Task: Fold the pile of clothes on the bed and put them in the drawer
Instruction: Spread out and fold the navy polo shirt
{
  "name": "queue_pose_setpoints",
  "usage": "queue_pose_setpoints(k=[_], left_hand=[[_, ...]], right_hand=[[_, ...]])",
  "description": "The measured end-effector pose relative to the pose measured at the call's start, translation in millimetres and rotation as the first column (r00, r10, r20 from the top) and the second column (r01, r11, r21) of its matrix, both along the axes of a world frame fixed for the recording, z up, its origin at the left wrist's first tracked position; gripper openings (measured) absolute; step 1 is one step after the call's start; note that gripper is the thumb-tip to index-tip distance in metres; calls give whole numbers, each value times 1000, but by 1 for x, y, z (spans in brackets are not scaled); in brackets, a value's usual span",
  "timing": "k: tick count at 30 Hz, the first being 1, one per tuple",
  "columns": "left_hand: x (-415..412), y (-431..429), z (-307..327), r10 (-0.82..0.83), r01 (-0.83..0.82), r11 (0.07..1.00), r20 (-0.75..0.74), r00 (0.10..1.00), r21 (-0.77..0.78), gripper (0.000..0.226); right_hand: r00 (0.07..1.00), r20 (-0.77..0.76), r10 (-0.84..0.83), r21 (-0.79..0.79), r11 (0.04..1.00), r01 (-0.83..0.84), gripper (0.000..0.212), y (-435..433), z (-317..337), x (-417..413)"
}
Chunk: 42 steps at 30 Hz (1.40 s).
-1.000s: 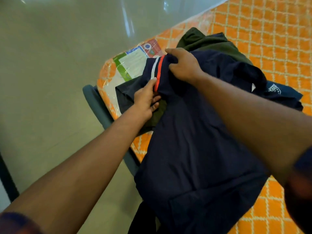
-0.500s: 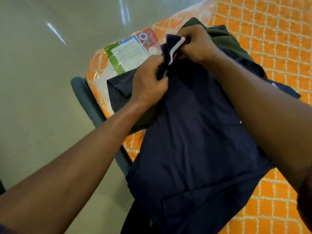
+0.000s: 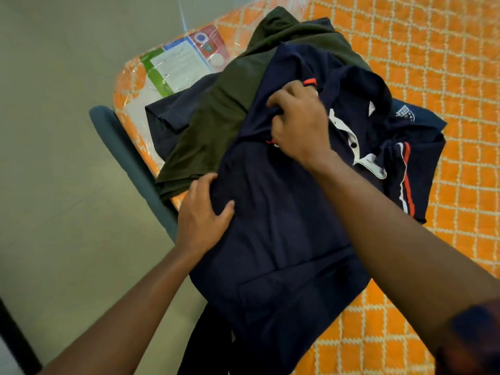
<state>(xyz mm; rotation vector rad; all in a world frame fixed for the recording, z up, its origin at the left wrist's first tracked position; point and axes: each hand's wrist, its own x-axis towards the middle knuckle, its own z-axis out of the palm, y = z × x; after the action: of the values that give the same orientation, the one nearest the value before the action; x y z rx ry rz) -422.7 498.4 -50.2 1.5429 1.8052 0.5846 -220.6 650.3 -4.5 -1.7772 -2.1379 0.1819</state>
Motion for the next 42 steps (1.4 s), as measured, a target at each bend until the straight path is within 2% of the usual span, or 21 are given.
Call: queue_pose_setpoints(k=[1,3,5,6,7,10,12,15,18,20,22,24,26,28,29,31,33,36,37,39,42], left_hand=[[-2,-13,3,-16,17,1000,9,1000,-20,62],[-6,-26,6,-8,10,997,30,1000,-74,59],[-13,-30,8,-23,20,988,-16,1000,-151,46],[-16,-27,6,-60,52,981,-39,997,-187,41],[-19,-26,6,-101,91,971,-34,994,-221,37],[-27,-30,5,-191,198,931,53,980,-307,38],[-31,-41,5,-245,250,917,56,968,-310,39],[-40,-57,4,-197,204,937,53,979,-284,33],[-48,-74,1,-107,102,967,-5,994,-233,32],[-48,-91,2,-60,51,989,-60,996,-141,43],[-41,-108,5,-34,48,998,-241,970,51,53],[-30,-120,10,-63,116,980,-299,952,165,53],[-11,-133,14,-247,277,953,-212,946,127,54],[11,-149,14,-423,437,899,-222,878,15,65],[26,-157,14,-479,484,874,-257,839,-48,70],[44,-164,10,-489,454,872,-309,816,-182,72],[64,-163,14,-470,400,867,-225,853,-297,56],[85,-161,23,-569,511,757,-25,822,-407,13],[93,-165,28,-609,568,701,51,791,-431,10],[114,-180,39,-637,655,609,216,740,-448,24],[148,-216,45,-666,762,433,399,631,-482,13]], right_hand=[[1000,16,-2,-107,994,4,32,-2,-1,-10],[992,65,-112,-301,945,126,58,4,-3,-24],[973,111,-204,-361,903,231,76,11,-3,-34],[963,115,-244,-364,892,269,78,17,-2,-37],[955,118,-271,-366,882,296,74,23,0,-38],[953,88,-288,-388,871,299,37,38,12,-43],[955,51,-291,-400,871,287,19,40,18,-43],[938,-72,-339,-401,871,283,14,30,15,-28],[890,-214,-402,-378,874,304,32,-6,7,-8],[909,-280,-309,-329,920,211,33,-45,1,5],[960,-271,-72,-329,944,-22,24,-101,-9,24],[965,-197,172,-396,887,-239,29,-156,-17,42],[938,-44,344,-479,817,-322,43,-197,-18,57],[900,71,429,-520,786,-334,49,-223,-12,64],[883,107,457,-551,767,-330,52,-235,-8,69],[844,149,515,-626,710,-323,57,-248,-7,67],[840,174,514,-701,663,-261,48,-261,-2,74],[862,194,469,-761,626,-169,28,-270,8,81],[877,194,440,-776,616,-138,26,-275,13,85],[886,227,405,-812,581,-57,25,-292,25,97],[822,375,429,-861,489,137,34,-333,36,123]])
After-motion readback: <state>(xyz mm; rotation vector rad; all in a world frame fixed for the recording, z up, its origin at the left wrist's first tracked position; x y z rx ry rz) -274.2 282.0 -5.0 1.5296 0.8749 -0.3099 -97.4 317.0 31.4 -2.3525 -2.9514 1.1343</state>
